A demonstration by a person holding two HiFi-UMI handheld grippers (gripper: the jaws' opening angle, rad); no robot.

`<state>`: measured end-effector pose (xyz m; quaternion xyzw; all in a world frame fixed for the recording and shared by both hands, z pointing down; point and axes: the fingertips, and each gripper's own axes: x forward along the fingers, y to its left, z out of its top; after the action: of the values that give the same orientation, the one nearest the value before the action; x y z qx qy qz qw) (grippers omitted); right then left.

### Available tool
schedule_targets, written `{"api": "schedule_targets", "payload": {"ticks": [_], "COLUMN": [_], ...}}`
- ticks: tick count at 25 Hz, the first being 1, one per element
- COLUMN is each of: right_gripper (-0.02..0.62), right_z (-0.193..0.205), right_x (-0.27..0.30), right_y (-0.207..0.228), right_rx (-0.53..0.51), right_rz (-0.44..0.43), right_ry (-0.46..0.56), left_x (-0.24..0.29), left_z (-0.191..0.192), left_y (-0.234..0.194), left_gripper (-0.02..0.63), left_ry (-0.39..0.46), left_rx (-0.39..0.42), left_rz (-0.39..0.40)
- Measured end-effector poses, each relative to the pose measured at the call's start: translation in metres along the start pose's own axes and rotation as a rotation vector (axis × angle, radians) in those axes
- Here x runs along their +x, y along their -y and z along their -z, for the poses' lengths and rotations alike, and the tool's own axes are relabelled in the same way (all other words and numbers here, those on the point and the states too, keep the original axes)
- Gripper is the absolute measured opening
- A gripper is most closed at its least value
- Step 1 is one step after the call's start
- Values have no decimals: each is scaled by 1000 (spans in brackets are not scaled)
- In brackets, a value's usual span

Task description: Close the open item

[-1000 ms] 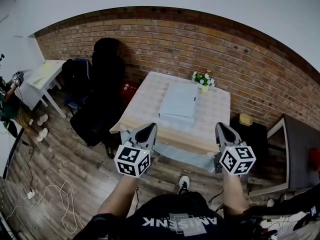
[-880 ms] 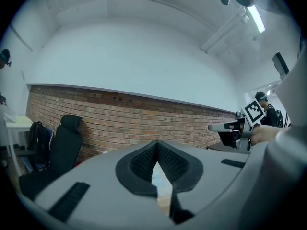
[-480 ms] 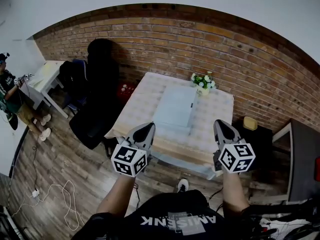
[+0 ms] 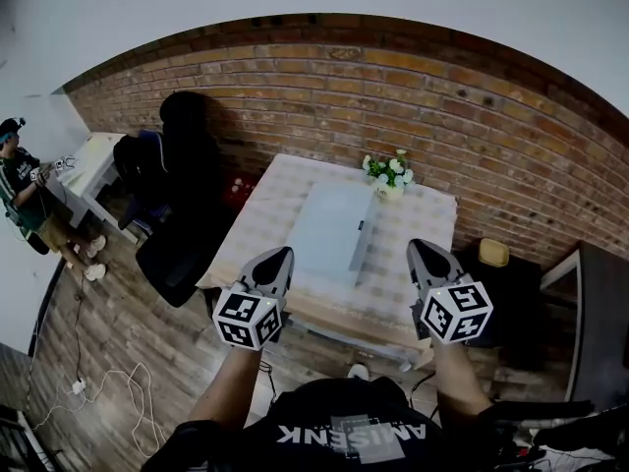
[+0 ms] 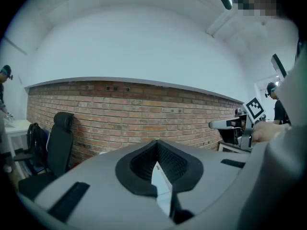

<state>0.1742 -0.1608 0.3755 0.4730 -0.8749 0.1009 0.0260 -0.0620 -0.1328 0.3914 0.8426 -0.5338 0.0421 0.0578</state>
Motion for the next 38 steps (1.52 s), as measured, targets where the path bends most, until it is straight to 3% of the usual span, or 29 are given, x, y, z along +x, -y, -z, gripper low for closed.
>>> {"api": "schedule_targets", "payload": {"ticks": [5,12,15,25,38], "right_gripper": [44,59,114,117,152], "right_z": [4,8,11,7,41], "right_x": [16,42,59,116,173], "right_y": [20,27,27,26,29], "right_rx": [-6,-2,6,22,78], "right_rz": [-39,-73,-51,80,247], "right_ry": [-26,-50,-67,-93,-186], "left_x": [24,51,64,105,147], "left_z": [2,0,1,0,39], "left_y": [-1,-12,-24,-86,-147], "left_gripper": [12,12,12,12,12], "left_ry": [-17,-26,-26,-26,-87], "left_rx": [-3,2,7,-17,-77], "left_rz": [-32,-8,23,120,278]}}
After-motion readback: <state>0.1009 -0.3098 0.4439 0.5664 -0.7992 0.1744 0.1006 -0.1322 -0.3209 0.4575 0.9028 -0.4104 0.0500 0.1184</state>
